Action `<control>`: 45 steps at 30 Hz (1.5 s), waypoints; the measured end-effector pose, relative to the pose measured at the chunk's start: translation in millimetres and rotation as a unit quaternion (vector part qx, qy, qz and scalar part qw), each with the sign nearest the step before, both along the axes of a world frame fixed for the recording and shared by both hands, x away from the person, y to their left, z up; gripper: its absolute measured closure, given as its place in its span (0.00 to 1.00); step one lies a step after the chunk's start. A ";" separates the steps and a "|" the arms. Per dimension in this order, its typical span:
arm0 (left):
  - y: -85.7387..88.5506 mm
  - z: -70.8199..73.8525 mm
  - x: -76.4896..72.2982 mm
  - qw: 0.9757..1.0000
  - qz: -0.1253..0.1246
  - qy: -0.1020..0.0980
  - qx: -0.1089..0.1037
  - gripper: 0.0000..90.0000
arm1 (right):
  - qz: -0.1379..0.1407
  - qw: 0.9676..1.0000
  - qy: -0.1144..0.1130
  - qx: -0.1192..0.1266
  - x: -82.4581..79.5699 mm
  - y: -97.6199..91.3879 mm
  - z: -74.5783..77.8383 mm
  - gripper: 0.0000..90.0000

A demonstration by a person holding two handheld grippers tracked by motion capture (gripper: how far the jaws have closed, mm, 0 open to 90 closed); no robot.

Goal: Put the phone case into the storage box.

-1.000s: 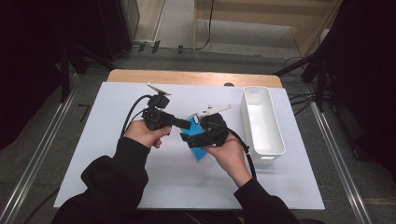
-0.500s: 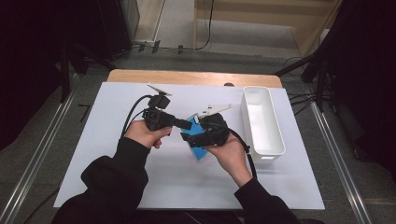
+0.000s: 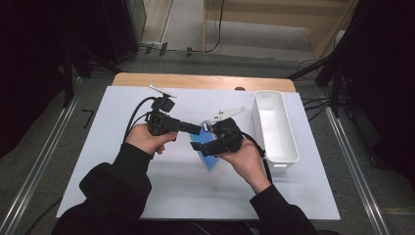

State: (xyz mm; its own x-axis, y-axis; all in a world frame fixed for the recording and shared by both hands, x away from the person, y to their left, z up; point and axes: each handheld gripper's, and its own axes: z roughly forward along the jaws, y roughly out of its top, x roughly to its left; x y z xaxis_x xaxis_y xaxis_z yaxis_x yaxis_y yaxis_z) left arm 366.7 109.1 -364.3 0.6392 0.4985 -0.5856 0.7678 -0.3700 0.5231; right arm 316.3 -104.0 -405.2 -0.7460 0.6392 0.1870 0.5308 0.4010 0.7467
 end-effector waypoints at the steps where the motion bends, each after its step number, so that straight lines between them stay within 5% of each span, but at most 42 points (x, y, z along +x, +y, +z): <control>1: 0.6 0.5 0.0 1.000 -0.003 -0.001 -0.003 0.57 | 0.004 1.000 0.001 0.003 -0.3 -0.6 0.6 0.17; 12: 10.5 11.0 -4.0 0.997 -0.052 -0.049 -0.019 0.41 | 0.081 0.997 0.011 0.003 -0.6 -12.0 3.9 0.17; 19: 16.5 12.7 -8.7 0.992 -0.088 -0.087 -0.029 0.37 | 0.117 0.992 0.035 0.014 -2.0 -21.6 8.5 0.17; 24: 17.4 9.5 -9.4 0.991 -0.106 -0.076 -0.022 0.36 | 0.138 0.989 0.049 0.024 -1.6 -29.4 10.9 0.17; 38: 19.3 -10.2 -19.1 0.983 -0.126 -0.132 0.007 0.32 | 0.149 0.986 0.070 0.020 -3.8 -42.4 19.7 0.17; 45: 26.1 -25.2 -24.0 0.983 -0.117 -0.139 0.005 0.31 | 0.144 0.987 0.069 0.023 -4.0 -49.1 21.7 0.17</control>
State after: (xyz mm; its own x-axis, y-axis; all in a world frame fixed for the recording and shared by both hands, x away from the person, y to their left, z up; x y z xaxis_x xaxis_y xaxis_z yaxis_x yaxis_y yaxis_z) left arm 342.7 135.2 -389.5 0.8715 0.3240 -0.3682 0.4895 -0.5263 0.6953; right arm 312.3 -153.2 -383.4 -0.8608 0.3929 0.3236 0.4978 0.5170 0.6964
